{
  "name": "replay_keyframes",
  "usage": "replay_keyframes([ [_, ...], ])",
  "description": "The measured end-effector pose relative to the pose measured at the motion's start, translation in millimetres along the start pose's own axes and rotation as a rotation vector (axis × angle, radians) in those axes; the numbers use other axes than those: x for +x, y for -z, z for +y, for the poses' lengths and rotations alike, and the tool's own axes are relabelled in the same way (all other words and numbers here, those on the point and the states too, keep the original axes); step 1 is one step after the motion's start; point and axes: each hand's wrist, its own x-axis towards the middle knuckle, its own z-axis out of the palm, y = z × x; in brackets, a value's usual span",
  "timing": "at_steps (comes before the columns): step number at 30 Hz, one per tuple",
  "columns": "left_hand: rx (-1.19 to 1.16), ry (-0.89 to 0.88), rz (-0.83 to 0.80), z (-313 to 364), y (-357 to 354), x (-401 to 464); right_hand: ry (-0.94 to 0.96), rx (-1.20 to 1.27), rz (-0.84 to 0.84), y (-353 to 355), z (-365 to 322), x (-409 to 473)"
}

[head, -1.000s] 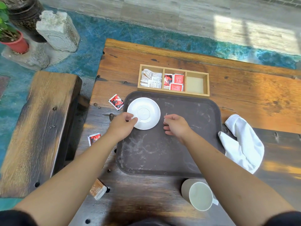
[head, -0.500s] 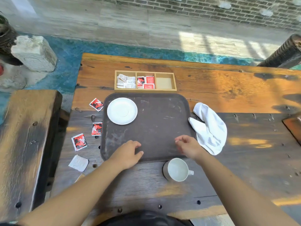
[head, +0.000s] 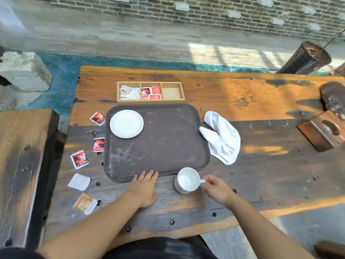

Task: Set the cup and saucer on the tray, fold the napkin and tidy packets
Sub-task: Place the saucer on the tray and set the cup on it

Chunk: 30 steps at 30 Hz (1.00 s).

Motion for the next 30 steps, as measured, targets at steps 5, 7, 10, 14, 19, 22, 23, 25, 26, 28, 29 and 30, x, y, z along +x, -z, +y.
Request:
replay_keyframes([
  [5, -0.006, -0.006, 0.017, 1, 3, -2, -0.03, 0.015, -0.048, -10, 1, -9],
  [7, -0.005, -0.012, 0.021, 1, 3, -4, -0.034, 0.054, -0.049, -15, 0, -11],
  [10, -0.015, -0.017, 0.024, -2, 3, -7, -0.031, 0.118, -0.023, -22, -6, -14],
  [14, -0.044, -0.001, 0.02, -9, 5, -9, -0.02, 0.157, -0.026, -23, -16, -18],
  [19, -0.089, 0.078, 0.05, -28, 10, -15, 0.005, 0.178, -0.056, -20, -28, -18],
  [22, -0.087, 0.13, 0.077, -44, 16, -18, 0.034, 0.161, -0.074, -22, -40, -15],
  [23, -0.082, 0.149, 0.087, -49, 18, -18, 0.041, 0.156, -0.075, -23, -44, -13],
  [25, -0.071, 0.185, 0.102, -59, 23, -18, 0.049, 0.156, -0.076, -26, -54, -9],
  [26, -0.068, 0.2, 0.106, -64, 25, -17, 0.051, 0.162, -0.08, -27, -59, -6],
  [28, -0.069, 0.221, 0.11, -74, 30, -16, 0.055, 0.18, -0.088, -30, -71, 0],
  [29, -0.071, 0.229, 0.111, -79, 32, -15, 0.058, 0.185, -0.09, -32, -77, 3],
  [30, -0.075, 0.235, 0.113, -83, 35, -13, 0.06, 0.186, -0.091, -34, -84, 7],
])
